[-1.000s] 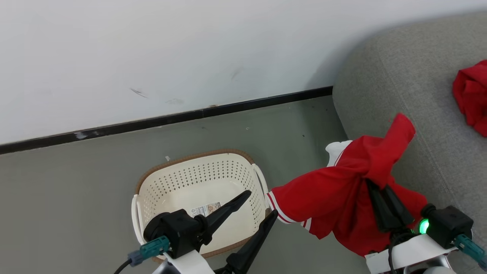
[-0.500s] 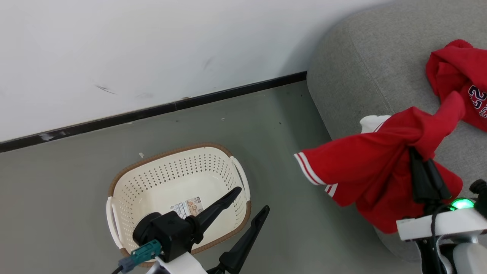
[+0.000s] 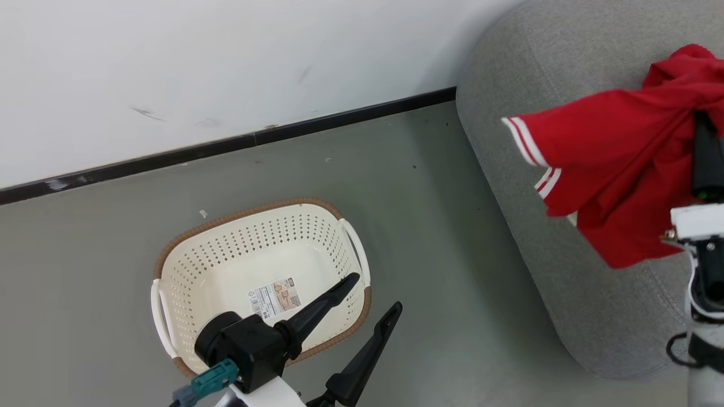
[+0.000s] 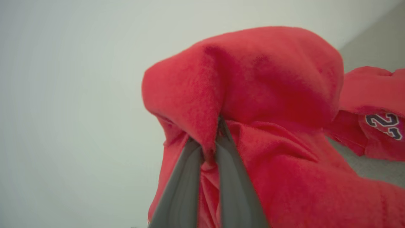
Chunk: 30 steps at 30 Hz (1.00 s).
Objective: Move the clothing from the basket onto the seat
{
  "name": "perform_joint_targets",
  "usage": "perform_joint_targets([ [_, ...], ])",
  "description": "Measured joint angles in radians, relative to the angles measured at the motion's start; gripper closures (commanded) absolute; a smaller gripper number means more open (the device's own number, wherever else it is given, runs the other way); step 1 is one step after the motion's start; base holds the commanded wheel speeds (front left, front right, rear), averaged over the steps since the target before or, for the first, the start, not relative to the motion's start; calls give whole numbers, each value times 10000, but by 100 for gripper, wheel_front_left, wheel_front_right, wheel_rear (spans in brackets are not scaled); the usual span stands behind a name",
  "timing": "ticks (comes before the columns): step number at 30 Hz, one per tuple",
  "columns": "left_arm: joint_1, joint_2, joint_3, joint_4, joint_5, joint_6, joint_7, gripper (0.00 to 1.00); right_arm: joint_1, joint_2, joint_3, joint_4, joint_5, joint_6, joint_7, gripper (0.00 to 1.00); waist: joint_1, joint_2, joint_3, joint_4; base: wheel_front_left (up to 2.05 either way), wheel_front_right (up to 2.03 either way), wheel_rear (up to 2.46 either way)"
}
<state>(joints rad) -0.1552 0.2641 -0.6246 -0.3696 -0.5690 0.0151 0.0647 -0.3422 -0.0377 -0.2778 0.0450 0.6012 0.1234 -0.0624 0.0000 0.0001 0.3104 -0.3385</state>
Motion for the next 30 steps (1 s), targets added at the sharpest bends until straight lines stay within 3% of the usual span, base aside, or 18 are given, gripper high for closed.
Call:
perform_joint_targets([
  [9,-1,4,-17,-67,2,35,0,0,-2467,-171,-1973,1183,470,0,1369,100,0,0,199,310,0,0,0],
  [14,-2,-4,-38,-98,12,88,0,0,-4067,-871,-3453,2084,-61,0,2010,100,0,0,352,568,0,0,0],
  [21,-2,-15,-104,-128,71,88,0,0,-5182,-1607,-4243,2886,-1302,0,2602,100,0,0,543,867,0,0,0],
  [30,-2,-19,-307,-205,71,86,104,0,-6689,-1958,-5137,3593,-2443,0,3193,100,0,0,958,1285,0,0,0],
])
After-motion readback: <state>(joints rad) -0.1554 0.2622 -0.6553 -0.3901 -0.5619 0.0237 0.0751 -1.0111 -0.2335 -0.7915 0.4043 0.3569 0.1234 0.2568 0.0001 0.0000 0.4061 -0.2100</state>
